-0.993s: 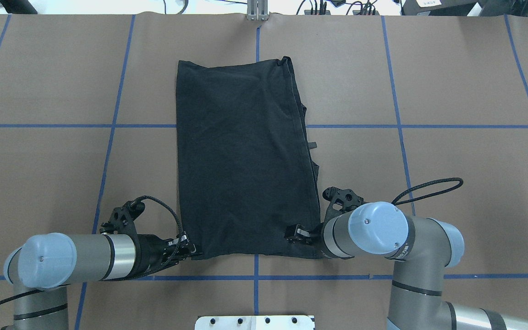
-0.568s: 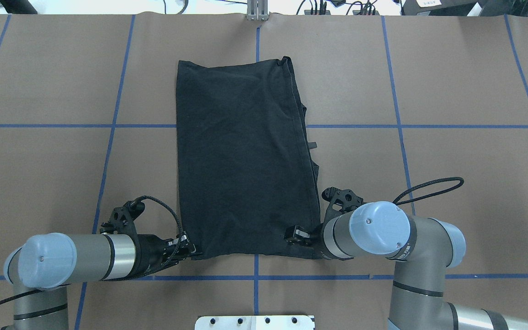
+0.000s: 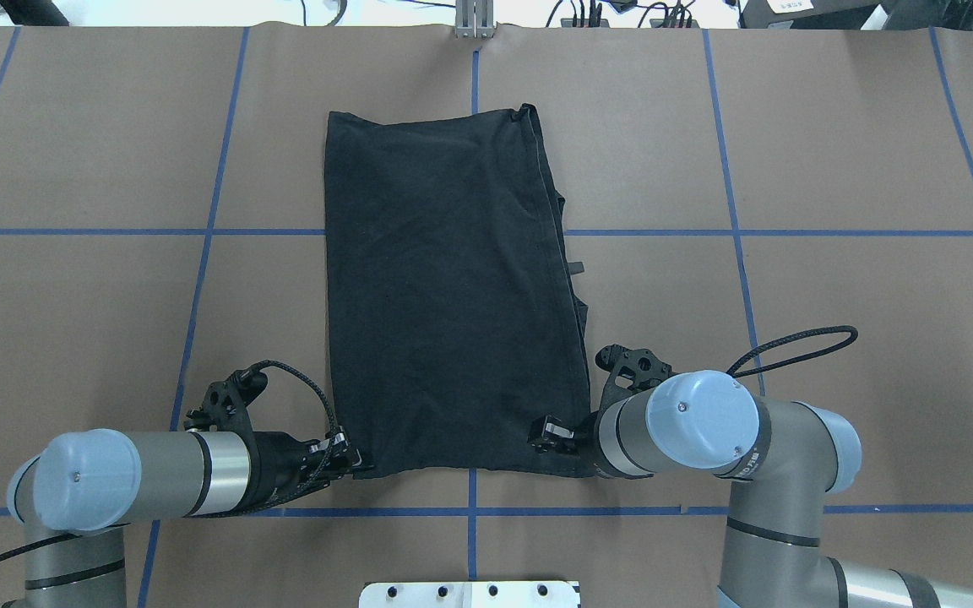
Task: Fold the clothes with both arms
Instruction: 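Grasp both near corners of the shirt with both grippers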
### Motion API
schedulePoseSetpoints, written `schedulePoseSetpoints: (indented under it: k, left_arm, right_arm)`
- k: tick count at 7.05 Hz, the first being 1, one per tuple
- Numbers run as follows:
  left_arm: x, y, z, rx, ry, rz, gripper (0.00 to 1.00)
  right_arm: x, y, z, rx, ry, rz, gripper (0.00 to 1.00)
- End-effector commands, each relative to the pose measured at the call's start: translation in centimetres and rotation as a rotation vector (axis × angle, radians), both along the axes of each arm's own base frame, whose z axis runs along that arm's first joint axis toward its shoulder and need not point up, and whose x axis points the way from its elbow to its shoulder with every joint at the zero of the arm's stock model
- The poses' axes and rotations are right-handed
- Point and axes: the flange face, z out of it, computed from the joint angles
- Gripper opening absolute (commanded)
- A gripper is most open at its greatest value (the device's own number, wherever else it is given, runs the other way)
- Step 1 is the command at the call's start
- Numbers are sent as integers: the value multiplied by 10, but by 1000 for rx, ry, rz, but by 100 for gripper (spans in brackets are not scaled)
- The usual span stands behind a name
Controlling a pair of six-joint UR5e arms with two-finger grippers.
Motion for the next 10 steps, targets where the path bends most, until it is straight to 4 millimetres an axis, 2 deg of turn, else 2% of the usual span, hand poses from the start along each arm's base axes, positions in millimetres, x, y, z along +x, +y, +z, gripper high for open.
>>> schedulePoseSetpoints:
  k: [1, 3, 4, 7, 9, 10]
  left_arm:
    - [0, 0, 0, 0, 1, 0, 0]
    - [0, 0, 0, 0, 0, 0, 0]
    - [0, 0, 0, 0, 0, 0, 0]
    - [-1, -1, 0, 0, 1, -2, 0]
    - [-1, -1, 0, 0, 0, -2, 0]
    - [-1, -1, 0, 0, 1, -2, 0]
  right_arm:
    - [-1, 1, 3, -2, 5, -1, 96]
    - [-2, 3, 0, 0, 1, -6, 91]
    - [-3, 3, 0, 1, 1, -5, 82]
    - [-4, 3, 0, 0, 2, -6, 64]
    - [-2, 3, -5, 0, -9, -8, 45]
    - [-1, 2, -7, 1, -12, -7, 32]
